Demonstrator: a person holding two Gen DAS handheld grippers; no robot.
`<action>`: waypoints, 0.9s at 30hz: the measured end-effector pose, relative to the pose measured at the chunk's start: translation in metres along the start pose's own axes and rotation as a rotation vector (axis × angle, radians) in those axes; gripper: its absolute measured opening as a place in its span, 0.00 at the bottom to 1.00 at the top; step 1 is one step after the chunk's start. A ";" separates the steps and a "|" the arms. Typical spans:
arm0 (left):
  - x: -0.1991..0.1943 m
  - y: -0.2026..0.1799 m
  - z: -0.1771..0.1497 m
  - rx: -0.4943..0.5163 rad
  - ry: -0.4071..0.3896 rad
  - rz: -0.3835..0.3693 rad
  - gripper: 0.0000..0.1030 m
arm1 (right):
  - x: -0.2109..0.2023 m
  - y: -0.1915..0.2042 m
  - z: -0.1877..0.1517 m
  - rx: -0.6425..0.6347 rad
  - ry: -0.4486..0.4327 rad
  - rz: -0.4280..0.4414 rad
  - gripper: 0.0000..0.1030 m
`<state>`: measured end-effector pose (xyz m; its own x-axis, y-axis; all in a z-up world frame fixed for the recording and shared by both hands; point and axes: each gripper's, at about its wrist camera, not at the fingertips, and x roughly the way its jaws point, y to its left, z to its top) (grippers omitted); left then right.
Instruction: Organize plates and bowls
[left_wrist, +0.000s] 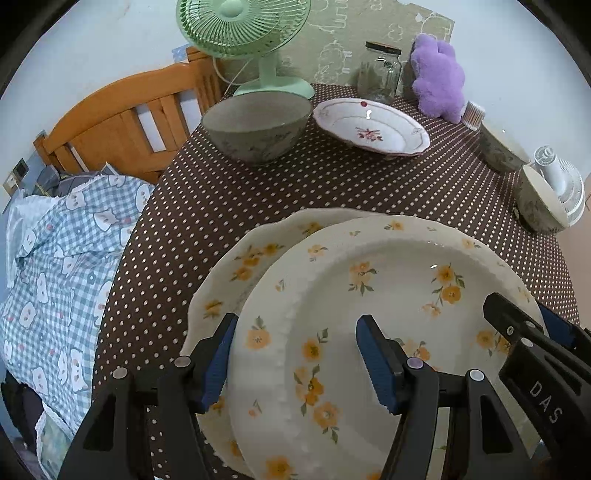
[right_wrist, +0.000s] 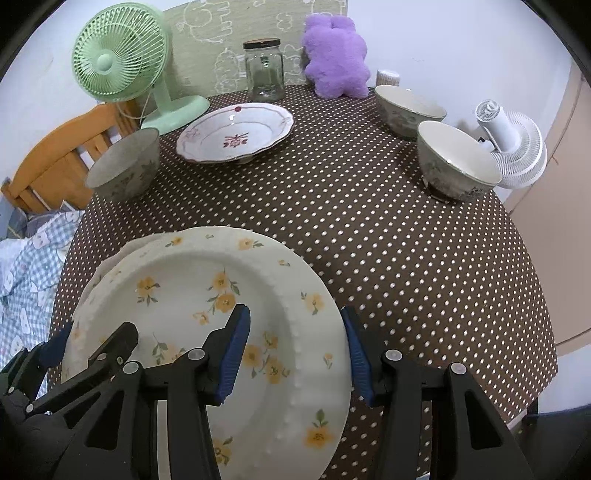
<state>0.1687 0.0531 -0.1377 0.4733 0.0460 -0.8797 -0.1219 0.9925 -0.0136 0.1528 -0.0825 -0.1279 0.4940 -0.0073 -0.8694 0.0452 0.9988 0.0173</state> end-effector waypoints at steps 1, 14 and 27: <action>0.001 0.002 -0.001 0.002 0.003 0.000 0.64 | 0.000 0.002 -0.002 -0.001 0.002 0.000 0.53; 0.005 0.015 -0.017 0.032 0.018 0.024 0.62 | 0.012 0.020 -0.022 -0.021 0.038 -0.020 0.53; 0.007 0.011 -0.018 0.073 0.000 0.049 0.63 | 0.022 0.020 -0.028 -0.013 0.045 -0.032 0.52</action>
<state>0.1549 0.0623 -0.1521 0.4681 0.0945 -0.8786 -0.0810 0.9947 0.0639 0.1405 -0.0618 -0.1602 0.4531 -0.0374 -0.8907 0.0493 0.9986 -0.0168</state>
